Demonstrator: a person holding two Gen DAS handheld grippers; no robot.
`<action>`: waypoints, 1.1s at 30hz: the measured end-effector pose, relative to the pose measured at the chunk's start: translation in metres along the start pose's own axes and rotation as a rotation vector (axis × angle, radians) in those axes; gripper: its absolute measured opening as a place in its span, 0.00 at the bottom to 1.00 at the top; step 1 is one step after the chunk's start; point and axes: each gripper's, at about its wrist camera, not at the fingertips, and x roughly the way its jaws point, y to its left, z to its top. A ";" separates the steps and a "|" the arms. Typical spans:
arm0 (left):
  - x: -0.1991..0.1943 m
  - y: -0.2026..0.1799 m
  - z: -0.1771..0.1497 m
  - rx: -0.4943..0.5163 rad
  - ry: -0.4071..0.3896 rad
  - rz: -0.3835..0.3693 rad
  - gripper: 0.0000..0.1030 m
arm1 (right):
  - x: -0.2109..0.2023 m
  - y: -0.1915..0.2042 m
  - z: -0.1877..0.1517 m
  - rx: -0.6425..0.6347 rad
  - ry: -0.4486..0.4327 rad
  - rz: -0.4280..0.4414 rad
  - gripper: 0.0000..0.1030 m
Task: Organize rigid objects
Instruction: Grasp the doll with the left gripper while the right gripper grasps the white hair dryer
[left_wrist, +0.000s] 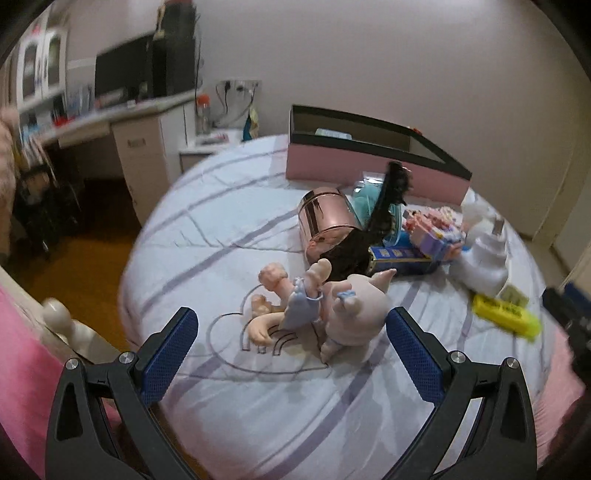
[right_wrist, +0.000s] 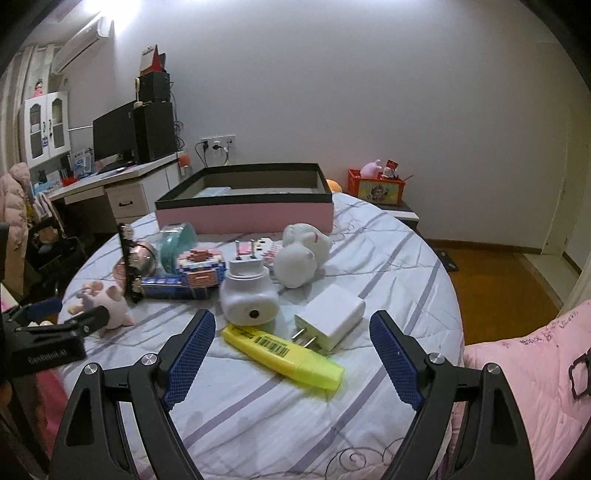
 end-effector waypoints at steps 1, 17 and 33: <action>0.004 0.000 0.000 -0.006 0.008 -0.013 1.00 | 0.005 -0.001 0.000 0.004 0.009 -0.001 0.85; 0.029 -0.021 0.012 0.090 0.013 0.028 0.80 | 0.040 0.002 0.005 -0.008 0.059 0.003 0.85; 0.007 -0.033 0.018 0.139 -0.029 0.008 0.80 | 0.092 0.020 0.023 -0.071 0.159 0.141 0.84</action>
